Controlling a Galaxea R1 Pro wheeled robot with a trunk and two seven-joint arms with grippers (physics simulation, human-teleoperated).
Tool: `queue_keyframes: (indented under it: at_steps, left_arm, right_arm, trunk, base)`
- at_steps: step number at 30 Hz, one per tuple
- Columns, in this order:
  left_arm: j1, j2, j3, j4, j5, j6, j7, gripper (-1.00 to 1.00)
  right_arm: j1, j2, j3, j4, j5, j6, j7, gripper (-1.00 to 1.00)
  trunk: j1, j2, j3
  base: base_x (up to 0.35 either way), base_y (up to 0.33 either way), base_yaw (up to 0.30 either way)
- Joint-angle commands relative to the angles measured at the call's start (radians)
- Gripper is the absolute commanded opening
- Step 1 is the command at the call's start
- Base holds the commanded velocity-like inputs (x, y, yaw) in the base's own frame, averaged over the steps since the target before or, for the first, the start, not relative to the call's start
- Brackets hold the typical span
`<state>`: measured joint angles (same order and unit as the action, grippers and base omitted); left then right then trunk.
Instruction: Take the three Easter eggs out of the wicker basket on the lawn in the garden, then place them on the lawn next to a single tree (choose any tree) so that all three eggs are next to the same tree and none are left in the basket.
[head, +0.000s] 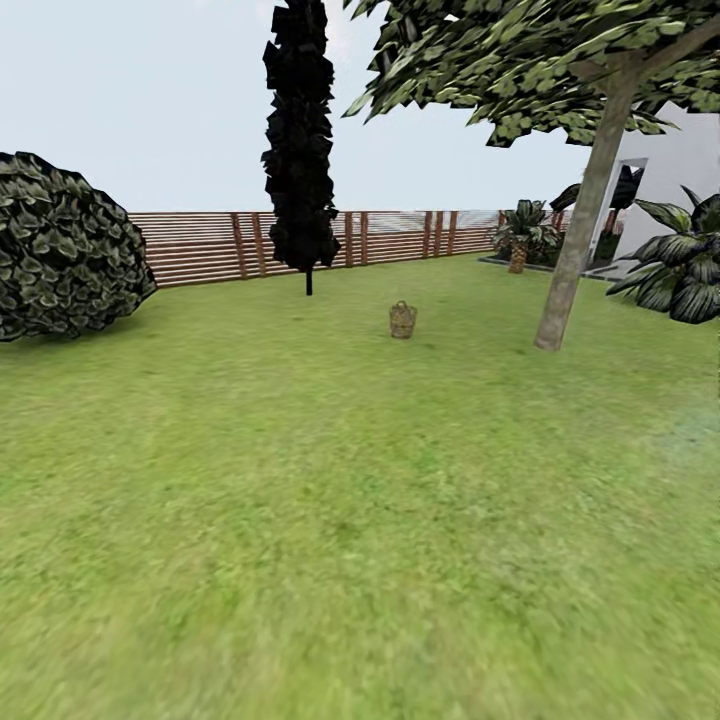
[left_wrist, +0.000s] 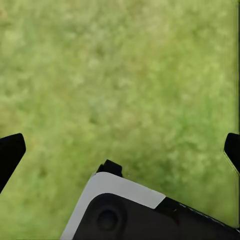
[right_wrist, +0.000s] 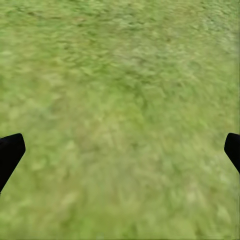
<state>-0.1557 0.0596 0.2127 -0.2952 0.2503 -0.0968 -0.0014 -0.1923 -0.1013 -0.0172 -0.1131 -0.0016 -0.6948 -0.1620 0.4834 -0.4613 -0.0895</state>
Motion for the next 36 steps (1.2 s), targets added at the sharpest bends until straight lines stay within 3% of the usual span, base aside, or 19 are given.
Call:
queue_keyframes:
  at_steps: [1, 36]
  left_arm:
    - [-0.001, 0.0, -0.003, 0.001, 0.01, -0.003, 0.0, 1.0]
    - [-0.001, -0.001, -0.003, 0.001, 0.01, -0.003, 0.0, 1.0]
  right_arm:
    - [-0.001, 0.0, -0.001, 0.0, 0.0, -0.003, -0.001, 1.0]
    - [-0.001, 0.0, -0.001, 0.001, 0.0, -0.002, -0.001, 1.0]
  trunk:
    - [0.001, -0.002, -0.002]
    - [0.001, -0.002, -0.004]
  base:
    - [0.331, 0.0, -0.016]
    - [0.331, 0.0, 0.01]
